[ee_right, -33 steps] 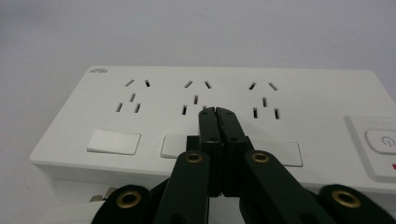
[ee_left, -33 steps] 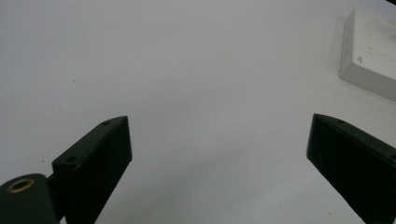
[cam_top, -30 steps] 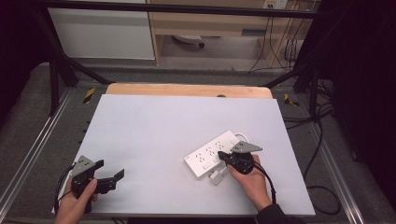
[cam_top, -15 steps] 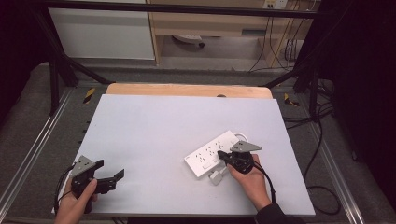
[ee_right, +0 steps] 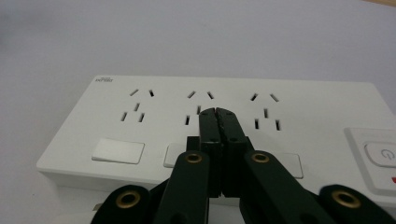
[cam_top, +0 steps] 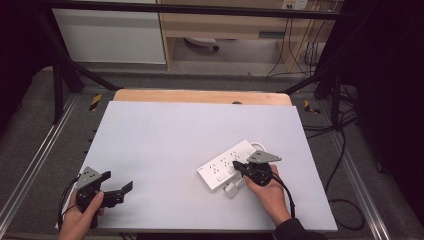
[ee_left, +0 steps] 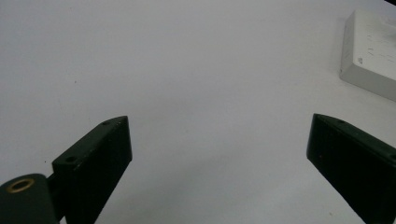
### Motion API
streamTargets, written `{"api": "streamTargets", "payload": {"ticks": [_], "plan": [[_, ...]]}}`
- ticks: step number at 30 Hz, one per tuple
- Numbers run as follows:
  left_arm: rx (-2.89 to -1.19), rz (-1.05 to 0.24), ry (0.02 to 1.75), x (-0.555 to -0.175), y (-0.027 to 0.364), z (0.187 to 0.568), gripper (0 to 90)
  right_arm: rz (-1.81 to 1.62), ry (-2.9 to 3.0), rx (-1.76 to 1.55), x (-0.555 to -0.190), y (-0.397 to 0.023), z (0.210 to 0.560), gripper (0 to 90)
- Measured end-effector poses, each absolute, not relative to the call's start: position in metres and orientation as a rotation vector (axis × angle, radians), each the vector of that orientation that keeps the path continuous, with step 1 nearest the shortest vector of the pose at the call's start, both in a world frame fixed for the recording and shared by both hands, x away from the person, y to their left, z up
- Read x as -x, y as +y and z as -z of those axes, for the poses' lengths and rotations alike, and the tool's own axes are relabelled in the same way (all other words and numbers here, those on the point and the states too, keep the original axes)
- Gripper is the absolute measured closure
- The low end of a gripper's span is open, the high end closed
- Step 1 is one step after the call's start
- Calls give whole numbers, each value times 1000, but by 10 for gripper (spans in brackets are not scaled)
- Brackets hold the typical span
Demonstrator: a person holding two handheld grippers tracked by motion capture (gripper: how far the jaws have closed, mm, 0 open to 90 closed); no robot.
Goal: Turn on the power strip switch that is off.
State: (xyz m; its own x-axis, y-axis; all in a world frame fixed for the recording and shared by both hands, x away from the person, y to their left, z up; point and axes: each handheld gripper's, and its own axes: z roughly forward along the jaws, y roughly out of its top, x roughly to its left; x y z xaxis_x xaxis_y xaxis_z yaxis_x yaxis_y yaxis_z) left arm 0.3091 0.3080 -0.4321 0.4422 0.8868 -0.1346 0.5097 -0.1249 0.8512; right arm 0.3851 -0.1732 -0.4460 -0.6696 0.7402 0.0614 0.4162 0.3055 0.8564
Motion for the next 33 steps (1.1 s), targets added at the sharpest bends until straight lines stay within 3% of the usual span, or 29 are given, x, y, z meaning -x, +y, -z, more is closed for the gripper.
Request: {"api": "streamTargets", "payload": {"ticks": [14, 24, 33], "plan": [[-1780, -518, 1199, -309, 308, 432, 66, -1347, 2198, -1047, -384, -175, 440, 878], [-1781, -517, 1197, -309, 308, 432, 66, -1366, 2181, -1068, -384, -178, 436, 777], [-1780, -517, 1197, -309, 308, 432, 66, -1371, 2146, -1102, -385, -182, 432, 614]]}}
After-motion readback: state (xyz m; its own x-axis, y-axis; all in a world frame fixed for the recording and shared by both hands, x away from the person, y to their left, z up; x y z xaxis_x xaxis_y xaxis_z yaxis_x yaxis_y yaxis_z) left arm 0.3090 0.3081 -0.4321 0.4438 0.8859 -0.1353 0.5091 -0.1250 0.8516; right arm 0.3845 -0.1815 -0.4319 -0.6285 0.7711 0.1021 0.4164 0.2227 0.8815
